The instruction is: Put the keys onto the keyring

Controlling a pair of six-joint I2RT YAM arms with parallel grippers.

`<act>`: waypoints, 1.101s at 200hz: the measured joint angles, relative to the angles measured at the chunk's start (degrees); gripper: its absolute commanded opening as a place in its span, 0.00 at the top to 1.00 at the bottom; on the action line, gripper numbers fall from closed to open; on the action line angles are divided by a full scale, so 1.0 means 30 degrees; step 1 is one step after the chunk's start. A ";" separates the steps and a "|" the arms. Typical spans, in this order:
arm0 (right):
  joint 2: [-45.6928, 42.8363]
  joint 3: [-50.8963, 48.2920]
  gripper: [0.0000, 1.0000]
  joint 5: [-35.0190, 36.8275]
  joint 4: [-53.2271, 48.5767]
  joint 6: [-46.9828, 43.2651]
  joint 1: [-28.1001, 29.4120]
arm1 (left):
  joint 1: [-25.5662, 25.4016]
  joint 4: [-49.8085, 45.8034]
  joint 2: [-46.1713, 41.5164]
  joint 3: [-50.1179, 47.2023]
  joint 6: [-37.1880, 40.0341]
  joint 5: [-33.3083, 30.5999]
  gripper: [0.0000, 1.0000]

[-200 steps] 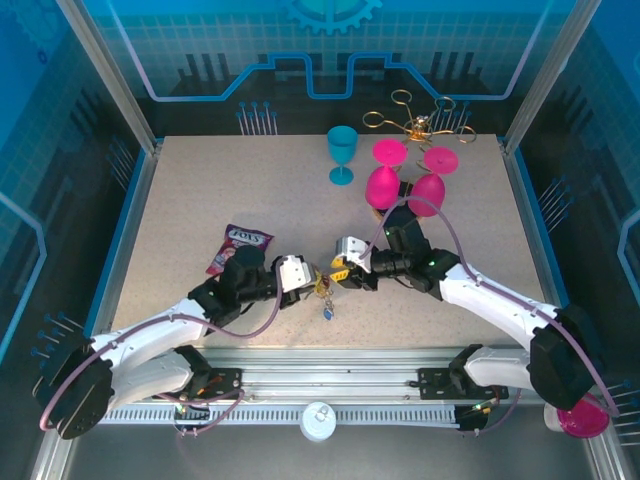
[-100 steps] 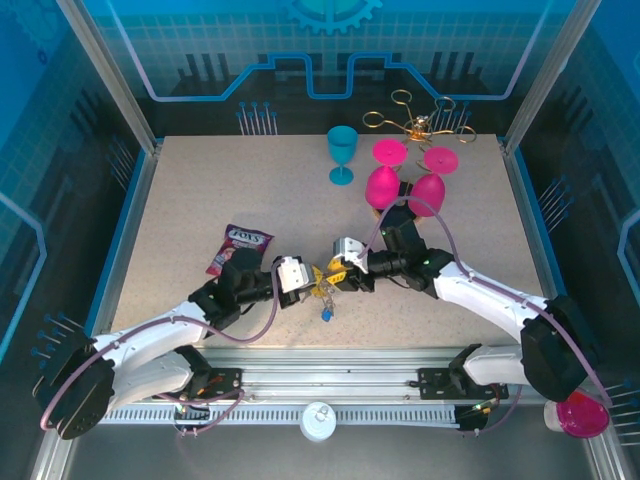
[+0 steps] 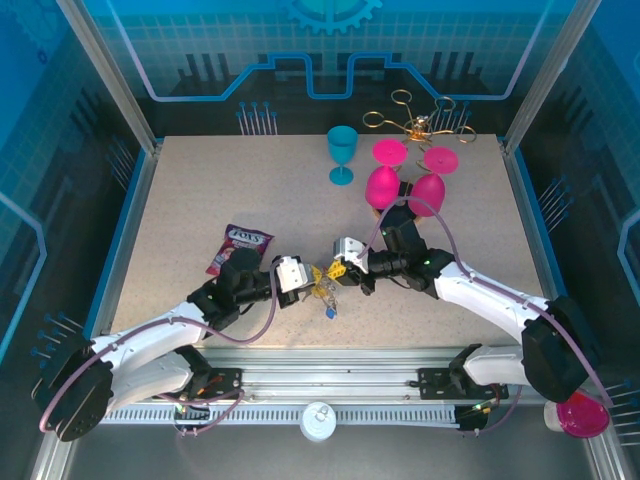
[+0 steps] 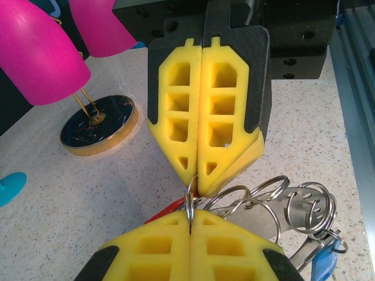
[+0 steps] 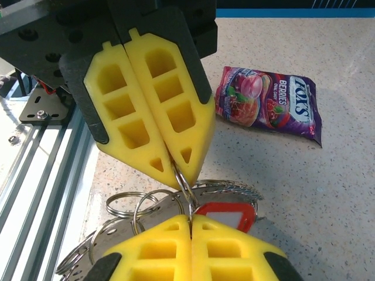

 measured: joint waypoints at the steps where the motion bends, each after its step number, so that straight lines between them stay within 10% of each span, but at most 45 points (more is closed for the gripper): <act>1: 0.0000 -0.0007 1.00 0.0000 0.0000 0.0000 0.0000 | 0.0000 0.0000 0.0000 -0.0007 0.0000 0.0000 1.00; 66: 0.1231 0.0270 1.00 0.0335 -0.0364 -0.0066 0.0109 | 0.0087 0.0022 0.0000 -0.0160 0.0000 0.0525 1.00; 120: 0.0692 0.0182 0.76 0.0211 0.0109 0.0189 0.0087 | 0.0087 0.0845 0.0000 -0.0219 0.0000 0.0991 1.00; 220: 0.0211 0.0007 0.76 -0.0736 0.1166 0.0561 0.0080 | 0.0087 0.1734 0.0044 -0.0233 -0.0444 0.1144 1.00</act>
